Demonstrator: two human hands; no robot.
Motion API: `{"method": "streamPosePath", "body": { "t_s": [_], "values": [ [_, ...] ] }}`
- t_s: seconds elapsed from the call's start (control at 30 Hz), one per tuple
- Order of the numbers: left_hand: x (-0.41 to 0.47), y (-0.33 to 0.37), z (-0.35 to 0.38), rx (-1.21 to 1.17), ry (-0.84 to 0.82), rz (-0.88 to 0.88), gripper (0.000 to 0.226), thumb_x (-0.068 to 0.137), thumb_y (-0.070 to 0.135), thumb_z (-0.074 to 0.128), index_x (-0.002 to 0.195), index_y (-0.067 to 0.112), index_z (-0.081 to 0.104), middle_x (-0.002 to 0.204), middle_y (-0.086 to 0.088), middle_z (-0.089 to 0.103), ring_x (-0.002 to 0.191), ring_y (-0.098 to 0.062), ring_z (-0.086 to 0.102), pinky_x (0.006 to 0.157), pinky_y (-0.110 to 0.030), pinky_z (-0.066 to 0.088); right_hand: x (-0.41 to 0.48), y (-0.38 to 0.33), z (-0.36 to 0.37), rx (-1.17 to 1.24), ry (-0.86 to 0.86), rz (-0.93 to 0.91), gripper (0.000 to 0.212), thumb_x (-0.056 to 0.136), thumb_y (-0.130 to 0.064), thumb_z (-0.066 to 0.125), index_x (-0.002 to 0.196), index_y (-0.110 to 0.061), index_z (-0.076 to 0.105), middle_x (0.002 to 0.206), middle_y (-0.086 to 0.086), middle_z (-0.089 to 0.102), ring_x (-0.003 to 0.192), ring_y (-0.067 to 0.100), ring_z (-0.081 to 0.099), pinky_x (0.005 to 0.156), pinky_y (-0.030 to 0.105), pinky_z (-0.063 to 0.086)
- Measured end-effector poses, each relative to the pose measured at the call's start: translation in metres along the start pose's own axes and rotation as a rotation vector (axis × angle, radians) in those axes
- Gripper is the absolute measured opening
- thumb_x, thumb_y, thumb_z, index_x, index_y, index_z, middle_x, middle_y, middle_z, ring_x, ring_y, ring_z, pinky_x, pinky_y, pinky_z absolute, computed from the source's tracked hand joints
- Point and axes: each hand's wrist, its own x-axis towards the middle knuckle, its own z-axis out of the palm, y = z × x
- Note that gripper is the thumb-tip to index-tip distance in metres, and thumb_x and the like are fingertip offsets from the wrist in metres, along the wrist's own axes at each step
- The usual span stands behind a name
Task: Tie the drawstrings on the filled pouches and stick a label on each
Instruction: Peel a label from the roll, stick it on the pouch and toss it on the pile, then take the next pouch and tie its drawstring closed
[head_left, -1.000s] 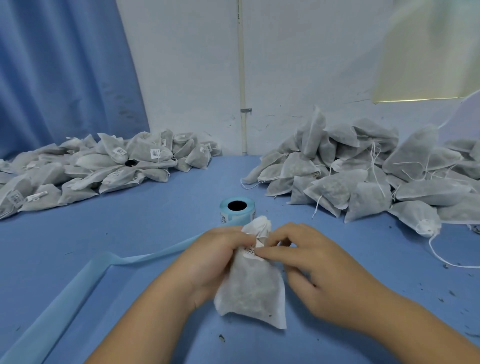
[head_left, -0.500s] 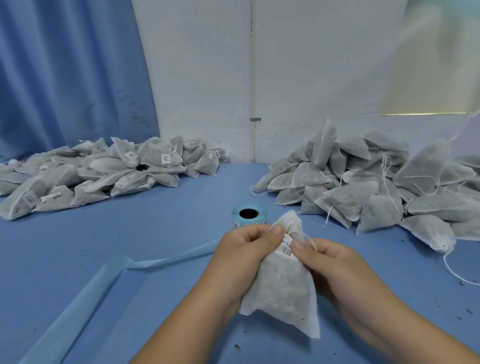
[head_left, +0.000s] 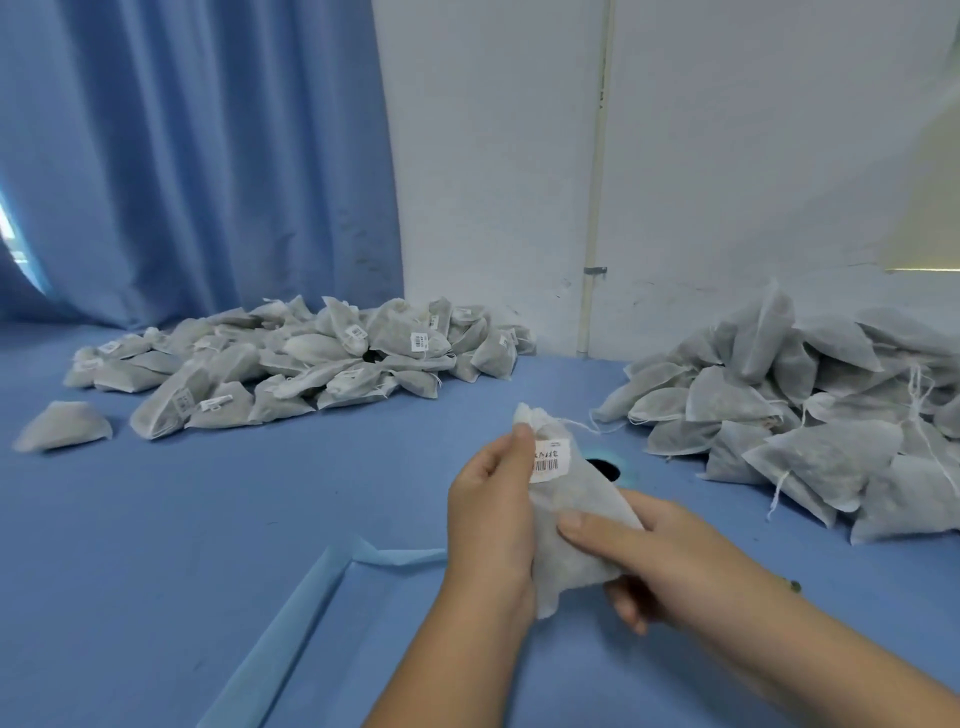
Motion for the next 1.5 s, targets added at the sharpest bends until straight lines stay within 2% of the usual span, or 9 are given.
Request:
{"method": "streamPosePath", "body": {
  "t_s": [0.2, 0.3, 0.37, 0.47, 0.73, 1.07, 1.33, 1.4, 1.5],
  "values": [
    [0.032, 0.021, -0.031, -0.339, 0.349, -0.020, 0.018, 0.094, 0.022, 0.049, 0.086, 0.015, 0.064, 0.079, -0.006, 0.068, 0.058, -0.017, 0.066, 0.051, -0.023, 0.051, 0.067, -0.032, 0.028, 0.098, -0.124, 0.173, 0.018, 0.081, -0.028, 0.071, 0.069, -0.018, 0.061, 0.053, -0.002, 0.047, 0.041, 0.010, 0.035, 0.039, 0.020, 0.025],
    [0.040, 0.024, -0.043, -0.301, 0.459, 0.027, 0.020, 0.096, 0.027, 0.044, 0.102, 0.018, 0.061, 0.093, 0.000, 0.066, 0.073, -0.016, 0.063, 0.059, -0.029, 0.043, 0.114, -0.065, 0.045, 0.253, -0.178, 0.188, 0.015, 0.086, -0.016, 0.069, 0.074, -0.014, 0.059, 0.058, 0.000, 0.051, 0.043, 0.009, 0.041, 0.037, 0.019, 0.034],
    [0.042, 0.025, -0.044, -0.274, 0.481, 0.043, 0.023, 0.097, 0.031, 0.042, 0.100, 0.021, 0.062, 0.097, 0.003, 0.065, 0.079, -0.017, 0.064, 0.063, -0.030, 0.041, 0.147, -0.090, 0.050, 0.509, -0.098, 0.058, 0.005, 0.089, -0.004, 0.062, 0.084, -0.005, 0.062, 0.081, 0.010, 0.064, 0.061, 0.013, 0.057, 0.052, 0.016, 0.052],
    [0.041, 0.024, -0.043, -0.255, 0.474, 0.039, 0.024, 0.098, 0.033, 0.042, 0.096, 0.023, 0.064, 0.099, 0.003, 0.065, 0.081, -0.018, 0.066, 0.065, -0.030, 0.042, 0.183, -0.111, 0.045, 0.693, 0.156, -0.078, 0.007, 0.088, 0.008, 0.058, 0.094, 0.004, 0.058, 0.114, 0.033, 0.060, 0.091, 0.024, 0.062, 0.083, 0.020, 0.053],
    [0.038, 0.023, -0.031, -0.187, 0.297, 0.046, 0.024, 0.093, 0.027, 0.048, 0.083, 0.016, 0.067, 0.075, 0.000, 0.064, 0.052, -0.014, 0.055, 0.054, -0.026, 0.037, 0.150, -0.032, 0.027, 0.416, 0.158, 0.094, 0.013, 0.093, -0.001, 0.049, 0.096, -0.001, 0.062, 0.085, 0.012, 0.071, 0.065, 0.019, 0.071, 0.055, 0.025, 0.057],
    [-0.001, -0.013, 0.008, 0.230, -0.190, 0.081, 0.028, 0.090, 0.012, 0.055, 0.067, 0.019, 0.070, 0.061, 0.002, 0.060, 0.047, -0.012, 0.049, 0.049, -0.023, 0.037, 0.032, 0.025, -0.039, 0.412, 0.144, 0.056, 0.025, 0.087, 0.005, 0.046, 0.088, -0.001, 0.070, 0.081, 0.017, 0.072, 0.057, 0.021, 0.064, 0.054, 0.026, 0.051],
    [-0.034, -0.048, 0.028, 0.484, -0.437, 0.090, 0.028, 0.090, 0.003, 0.056, 0.076, 0.022, 0.072, 0.064, 0.008, 0.062, 0.051, -0.011, 0.053, 0.050, -0.016, 0.040, -0.009, 0.061, -0.108, 0.007, 0.612, 0.021, 0.026, 0.089, 0.006, 0.047, 0.086, -0.009, 0.068, 0.071, 0.002, 0.069, 0.051, 0.011, 0.060, 0.053, 0.024, 0.049],
    [-0.038, -0.057, 0.034, 0.563, -0.446, 0.089, 0.031, 0.089, 0.007, 0.057, 0.078, 0.031, 0.072, 0.065, 0.010, 0.062, 0.053, -0.010, 0.054, 0.053, -0.015, 0.042, -0.006, 0.068, -0.133, -0.177, 0.765, 0.002, 0.020, 0.090, -0.003, 0.052, 0.099, -0.016, 0.065, 0.084, -0.001, 0.066, 0.067, 0.013, 0.062, 0.065, 0.027, 0.050],
    [-0.036, -0.068, 0.047, 0.600, -0.409, 0.083, 0.035, 0.089, 0.008, 0.057, 0.079, 0.038, 0.071, 0.064, 0.011, 0.060, 0.053, -0.009, 0.054, 0.053, -0.019, 0.043, -0.007, 0.079, -0.166, -0.464, 0.863, -0.036, 0.048, 0.088, -0.008, 0.055, 0.133, -0.023, 0.047, 0.089, -0.003, 0.059, 0.075, 0.006, 0.054, 0.064, 0.019, 0.038]
  ]
}}
